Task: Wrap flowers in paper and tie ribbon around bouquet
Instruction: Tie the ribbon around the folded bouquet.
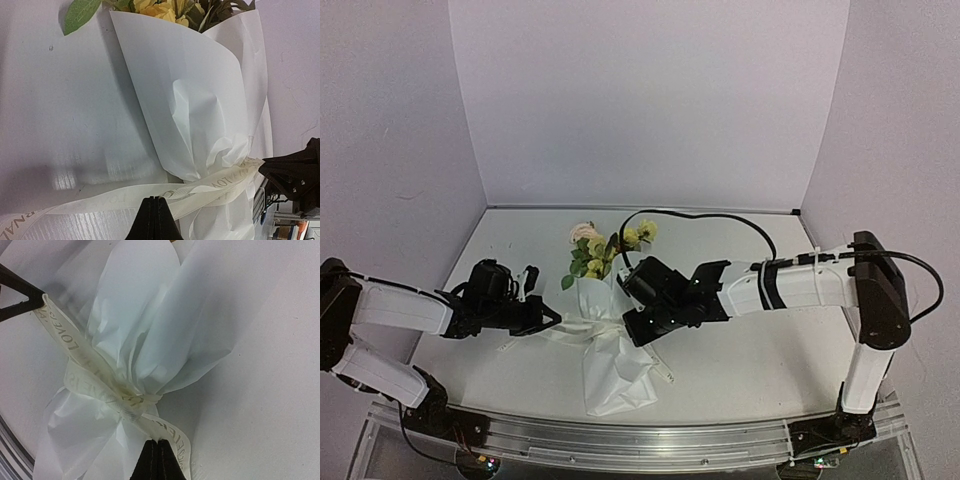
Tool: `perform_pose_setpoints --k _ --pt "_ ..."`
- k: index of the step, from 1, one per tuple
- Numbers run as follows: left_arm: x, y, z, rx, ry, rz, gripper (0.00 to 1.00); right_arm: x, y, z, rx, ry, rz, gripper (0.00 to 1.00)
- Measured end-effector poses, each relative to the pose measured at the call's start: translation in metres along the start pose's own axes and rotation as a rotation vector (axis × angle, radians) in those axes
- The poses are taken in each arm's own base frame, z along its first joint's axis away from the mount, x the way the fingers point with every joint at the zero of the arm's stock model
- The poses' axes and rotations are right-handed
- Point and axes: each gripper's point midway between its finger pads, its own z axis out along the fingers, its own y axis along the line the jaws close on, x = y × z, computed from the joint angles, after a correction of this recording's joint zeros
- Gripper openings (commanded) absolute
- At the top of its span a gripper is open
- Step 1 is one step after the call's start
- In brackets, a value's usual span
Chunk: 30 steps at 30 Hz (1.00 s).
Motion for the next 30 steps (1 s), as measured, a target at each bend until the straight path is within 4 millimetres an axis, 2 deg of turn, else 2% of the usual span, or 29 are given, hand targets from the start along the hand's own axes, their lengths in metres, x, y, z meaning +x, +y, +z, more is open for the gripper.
perform_pose_setpoints --k 11,19,30 --pt "-0.005 0.003 0.002 -0.005 -0.002 -0.013 0.0 0.005 -0.005 0.002 -0.001 0.009 0.047 0.04" --pt "-0.007 0.006 0.001 -0.009 -0.002 -0.023 0.0 0.004 -0.001 -0.002 -0.032 0.014 0.051 0.0" --pt "-0.008 0.011 0.001 -0.012 0.002 -0.037 0.0 0.008 -0.004 -0.002 -0.025 0.035 0.062 0.0"
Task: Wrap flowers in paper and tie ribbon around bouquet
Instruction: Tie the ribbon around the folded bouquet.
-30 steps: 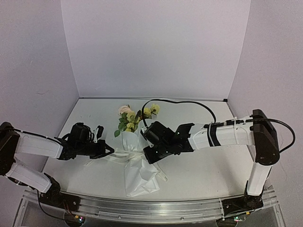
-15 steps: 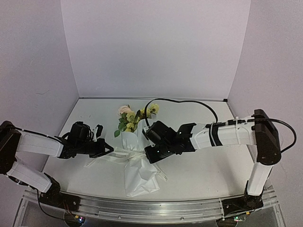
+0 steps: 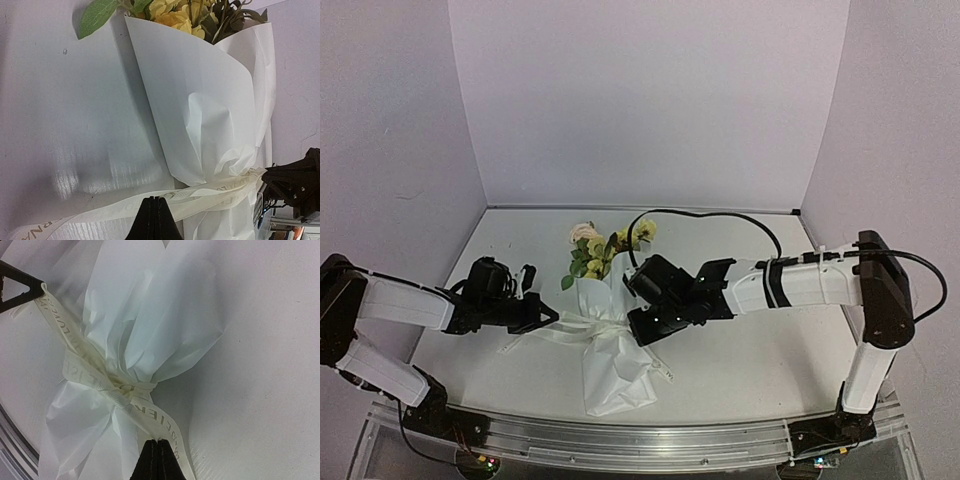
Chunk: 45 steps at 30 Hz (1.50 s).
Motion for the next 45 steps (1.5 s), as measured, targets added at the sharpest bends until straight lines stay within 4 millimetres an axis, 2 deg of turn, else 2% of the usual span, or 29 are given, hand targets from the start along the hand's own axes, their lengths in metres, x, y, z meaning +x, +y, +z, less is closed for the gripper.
perform_pose_setpoints --k 7,13,17,21,25,29,32,34,36,38,41,45 --pt "-0.002 0.004 -0.001 -0.001 0.001 -0.014 0.0 -0.003 -0.006 -0.007 0.02 -0.006 0.02 0.0" --pt "-0.01 0.006 -0.001 0.002 -0.007 -0.028 0.0 -0.003 -0.004 -0.012 0.004 -0.004 0.022 0.0" --pt "-0.017 0.013 -0.003 -0.004 -0.015 -0.054 0.0 -0.002 0.007 -0.015 -0.053 0.025 0.023 0.0" --pt "-0.025 0.025 -0.007 -0.021 -0.031 -0.092 0.0 -0.012 0.029 -0.023 -0.124 0.02 0.023 0.0" --pt "-0.033 0.032 -0.012 -0.031 -0.042 -0.113 0.0 -0.021 0.042 -0.025 -0.154 0.011 0.038 0.08" --pt "-0.037 0.034 -0.012 -0.028 -0.04 -0.099 0.0 -0.01 0.04 -0.02 -0.138 0.064 0.041 0.2" --pt "-0.034 0.03 -0.011 -0.009 -0.016 -0.074 0.0 -0.002 0.039 -0.013 -0.132 0.102 0.038 0.27" --pt "-0.034 0.027 -0.011 0.003 -0.008 -0.056 0.0 0.003 0.036 -0.009 -0.121 0.12 0.036 0.36" --pt "-0.035 0.024 -0.011 0.017 -0.003 -0.04 0.0 0.005 0.035 -0.008 -0.113 0.128 0.028 0.41" --pt "-0.035 0.022 -0.011 0.023 -0.001 -0.03 0.0 0.006 0.034 -0.008 -0.112 0.131 0.018 0.4" --pt "-0.033 0.022 -0.011 0.028 0.006 -0.029 0.0 0.008 0.035 -0.007 -0.118 0.134 0.0 0.33" --pt "-0.032 0.024 -0.009 0.025 0.014 -0.03 0.0 0.015 0.035 -0.002 -0.122 0.149 -0.012 0.32"
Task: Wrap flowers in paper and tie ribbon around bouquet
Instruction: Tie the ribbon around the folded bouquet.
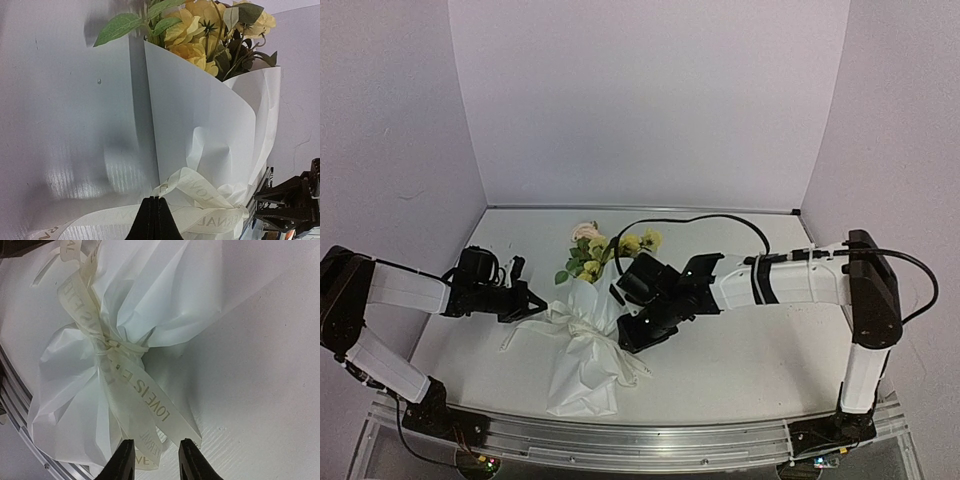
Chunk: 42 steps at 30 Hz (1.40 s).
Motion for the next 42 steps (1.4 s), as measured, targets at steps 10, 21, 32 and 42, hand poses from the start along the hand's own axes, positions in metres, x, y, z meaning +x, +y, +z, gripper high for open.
perform_pose_setpoints --k 10,21,32,42 --pt "0.002 0.002 0.001 -0.009 0.015 0.004 0.0 0.036 0.005 0.013 0.023 0.062 -0.053 0.39" --pt "0.001 0.001 0.001 -0.009 0.014 0.007 0.0 0.033 -0.002 0.013 0.087 0.024 -0.051 0.34" --pt "0.001 0.001 0.001 -0.009 0.015 0.007 0.0 0.04 -0.008 0.029 0.148 0.024 -0.067 0.35" --pt "0.002 0.002 0.001 -0.013 0.02 0.003 0.0 0.041 -0.018 0.022 0.199 -0.014 -0.05 0.37"
